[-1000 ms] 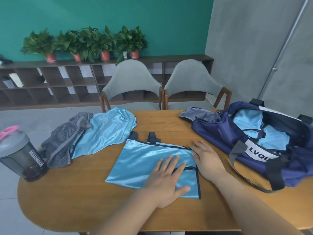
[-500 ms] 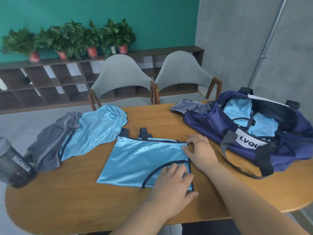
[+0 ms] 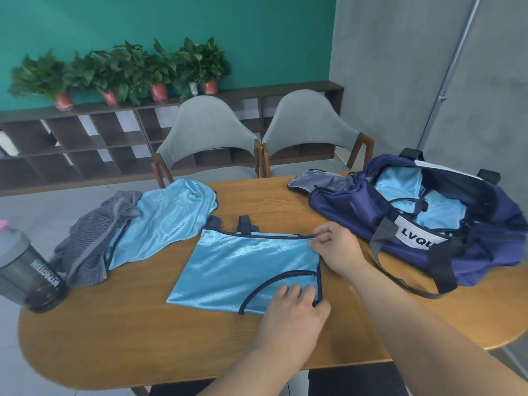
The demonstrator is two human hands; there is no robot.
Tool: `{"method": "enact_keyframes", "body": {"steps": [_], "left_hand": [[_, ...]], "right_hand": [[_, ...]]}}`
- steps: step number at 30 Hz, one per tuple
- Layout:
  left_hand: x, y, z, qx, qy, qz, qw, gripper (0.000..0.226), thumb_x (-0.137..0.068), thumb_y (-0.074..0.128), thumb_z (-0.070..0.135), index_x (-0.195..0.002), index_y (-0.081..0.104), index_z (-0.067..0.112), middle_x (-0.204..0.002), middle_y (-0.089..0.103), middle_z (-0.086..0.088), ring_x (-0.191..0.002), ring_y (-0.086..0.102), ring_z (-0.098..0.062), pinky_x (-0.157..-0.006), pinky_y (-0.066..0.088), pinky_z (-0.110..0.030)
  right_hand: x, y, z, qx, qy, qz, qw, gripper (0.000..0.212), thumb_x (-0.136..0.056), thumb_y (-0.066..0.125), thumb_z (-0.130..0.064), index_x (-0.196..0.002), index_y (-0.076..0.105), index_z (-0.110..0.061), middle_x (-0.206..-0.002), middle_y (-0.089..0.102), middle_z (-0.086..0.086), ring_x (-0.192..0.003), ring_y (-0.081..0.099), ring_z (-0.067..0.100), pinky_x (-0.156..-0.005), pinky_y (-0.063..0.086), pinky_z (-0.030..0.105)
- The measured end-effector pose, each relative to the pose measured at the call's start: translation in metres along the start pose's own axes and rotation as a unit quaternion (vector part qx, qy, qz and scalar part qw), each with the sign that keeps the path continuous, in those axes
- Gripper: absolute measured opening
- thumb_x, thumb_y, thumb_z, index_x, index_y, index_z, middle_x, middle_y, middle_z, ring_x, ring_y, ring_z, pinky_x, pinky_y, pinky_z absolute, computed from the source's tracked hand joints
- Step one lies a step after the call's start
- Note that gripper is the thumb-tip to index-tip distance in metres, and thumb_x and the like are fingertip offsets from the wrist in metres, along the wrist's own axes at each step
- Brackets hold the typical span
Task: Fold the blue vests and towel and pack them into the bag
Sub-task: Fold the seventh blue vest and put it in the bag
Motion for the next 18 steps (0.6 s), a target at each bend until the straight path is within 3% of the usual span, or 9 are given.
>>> {"method": "enact_keyframes", "body": {"steps": [3, 6, 9, 12, 18], "left_hand": [[-0.002, 0.006, -0.004, 0.032, -0.017, 0.022, 0.999, 0.020, -0.072, 0.080, 0.019, -0.089, 0.073, 0.025, -0.080, 0.056, 0.004, -0.073, 0.057, -0.019, -0.068, 0.054, -0.033], [0.000, 0.003, -0.007, 0.149, -0.059, 0.056, 0.986, 0.015, -0.094, 0.068, 0.030, -0.106, 0.075, 0.025, -0.095, 0.063, 0.006, -0.087, 0.062, -0.017, -0.077, 0.057, -0.034], [0.003, -0.007, -0.014, 0.238, -0.122, 0.079, 0.960, 0.021, -0.103, 0.059, 0.035, -0.118, 0.071, 0.029, -0.110, 0.064, 0.012, -0.097, 0.064, -0.012, -0.084, 0.055, -0.032], [0.007, -0.018, -0.020, 0.311, -0.166, 0.136, 0.926, 0.017, -0.103, 0.057, 0.032, -0.117, 0.066, 0.034, -0.109, 0.061, 0.017, -0.091, 0.060, -0.005, -0.081, 0.053, -0.031], [0.018, -0.048, -0.032, 0.421, -0.187, 0.225, 0.858, 0.024, -0.103, 0.058, 0.015, -0.119, 0.066, 0.032, -0.106, 0.062, 0.018, -0.094, 0.062, -0.006, -0.080, 0.054, -0.030]], "right_hand": [[-0.009, -0.004, 0.000, -0.041, 0.057, 0.012, 0.997, 0.022, -0.083, 0.086, -0.026, -0.096, 0.069, -0.028, -0.091, 0.074, -0.005, -0.087, 0.069, 0.013, -0.080, 0.056, 0.032], [-0.011, -0.005, 0.008, -0.123, 0.130, 0.008, 0.984, 0.022, -0.082, 0.087, -0.016, -0.097, 0.070, -0.019, -0.098, 0.074, 0.007, -0.087, 0.074, 0.022, -0.077, 0.065, 0.040], [-0.006, -0.008, 0.010, -0.180, 0.161, 0.017, 0.970, 0.023, -0.083, 0.086, -0.009, -0.099, 0.070, -0.012, -0.103, 0.073, 0.014, -0.089, 0.074, 0.023, -0.068, 0.063, 0.033], [-0.001, -0.014, 0.002, -0.214, 0.176, 0.030, 0.960, 0.023, -0.083, 0.086, -0.010, -0.101, 0.072, -0.013, -0.103, 0.073, 0.012, -0.091, 0.072, 0.022, -0.063, 0.059, 0.027], [-0.007, -0.019, -0.045, -0.255, 0.157, 0.036, 0.953, 0.020, -0.085, 0.084, -0.007, -0.102, 0.072, -0.009, -0.094, 0.074, 0.018, -0.061, 0.061, 0.019, -0.044, 0.047, 0.024]]}}
Point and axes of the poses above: each hand's wrist, its own x-axis away from the middle knuckle, its own y-axis out of the palm, z = x × y, the point moved 5 cm from there along -x, towards the middle knuckle
